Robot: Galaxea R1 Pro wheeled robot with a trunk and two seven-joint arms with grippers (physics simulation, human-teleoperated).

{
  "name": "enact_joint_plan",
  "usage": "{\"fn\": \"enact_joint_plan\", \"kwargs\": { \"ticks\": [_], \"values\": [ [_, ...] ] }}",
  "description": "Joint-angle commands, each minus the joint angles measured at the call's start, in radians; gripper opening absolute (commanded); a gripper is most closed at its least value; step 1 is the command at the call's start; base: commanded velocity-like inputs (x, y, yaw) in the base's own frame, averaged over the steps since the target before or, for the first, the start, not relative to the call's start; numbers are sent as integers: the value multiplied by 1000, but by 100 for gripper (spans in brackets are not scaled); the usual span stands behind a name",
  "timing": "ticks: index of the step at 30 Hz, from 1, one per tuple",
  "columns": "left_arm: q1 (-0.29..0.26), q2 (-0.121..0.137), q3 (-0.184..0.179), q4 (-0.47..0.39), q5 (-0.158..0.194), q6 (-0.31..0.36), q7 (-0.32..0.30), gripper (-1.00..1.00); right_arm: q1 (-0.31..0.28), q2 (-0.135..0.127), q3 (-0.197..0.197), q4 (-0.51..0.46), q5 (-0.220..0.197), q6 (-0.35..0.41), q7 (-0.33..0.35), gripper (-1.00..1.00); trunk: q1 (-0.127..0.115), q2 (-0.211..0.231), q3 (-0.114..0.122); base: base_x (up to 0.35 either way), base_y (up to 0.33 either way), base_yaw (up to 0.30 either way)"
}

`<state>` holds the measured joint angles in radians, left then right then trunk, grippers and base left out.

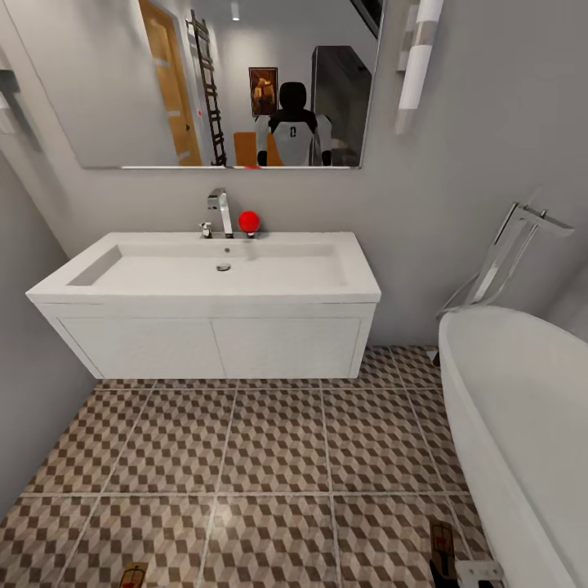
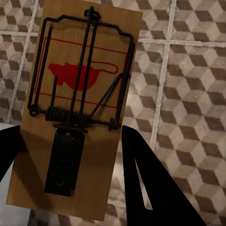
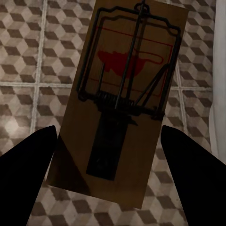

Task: Take the four mousetraps from the cabinet in the bathroom and place them on the bathroom floor. Make sure all four end up on the same floor surface, and ensure that at least two of them are either under or directly next to the same bathroom sink.

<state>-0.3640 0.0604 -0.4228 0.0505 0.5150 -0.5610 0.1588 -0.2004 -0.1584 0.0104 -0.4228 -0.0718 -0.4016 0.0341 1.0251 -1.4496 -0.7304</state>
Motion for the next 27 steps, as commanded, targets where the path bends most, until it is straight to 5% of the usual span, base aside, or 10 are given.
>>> {"fn": "enact_joint_plan", "kwargs": {
  "ticks": [1,14,17,19,21,22,24,27],
  "values": [
    [-1,-1,-8,3,-3,-3,8,-100,-1,-1,1,1,-8,-3,4,-100,0,0,-1,0,0,0],
    [-1,-1,-7,2,-3,16,7,-100,-1,0,2,16,-7,-3,4,-100,0,0,-1,0,0,0],
    [-1,-3,-5,-16,-4,105,7,-100,-1,4,3,10,-5,4,0,-100,0,0,-1,0,0,0],
    [-2,-1,-4,-68,-5,234,7,-100,-2,16,3,-12,-2,20,-18,-100,0,0,-1,0,0,0],
    [-3,11,-4,-209,-7,478,7,-100,-14,32,4,-81,3,87,-73,-100,0,0,-1,0,0,0],
    [-3,15,-4,-254,-7,544,8,-100,-19,35,4,-107,5,117,-90,-100,0,0,-1,0,0,0],
    [-8,26,-3,-444,-10,792,10,-100,-51,46,5,-228,21,285,-151,-100,0,0,-1,0,0,0],
    [-37,31,-1,-627,-11,978,20,-100,-105,67,6,-368,34,480,-183,-100,0,0,-1,0,0,0]
  ]
}}
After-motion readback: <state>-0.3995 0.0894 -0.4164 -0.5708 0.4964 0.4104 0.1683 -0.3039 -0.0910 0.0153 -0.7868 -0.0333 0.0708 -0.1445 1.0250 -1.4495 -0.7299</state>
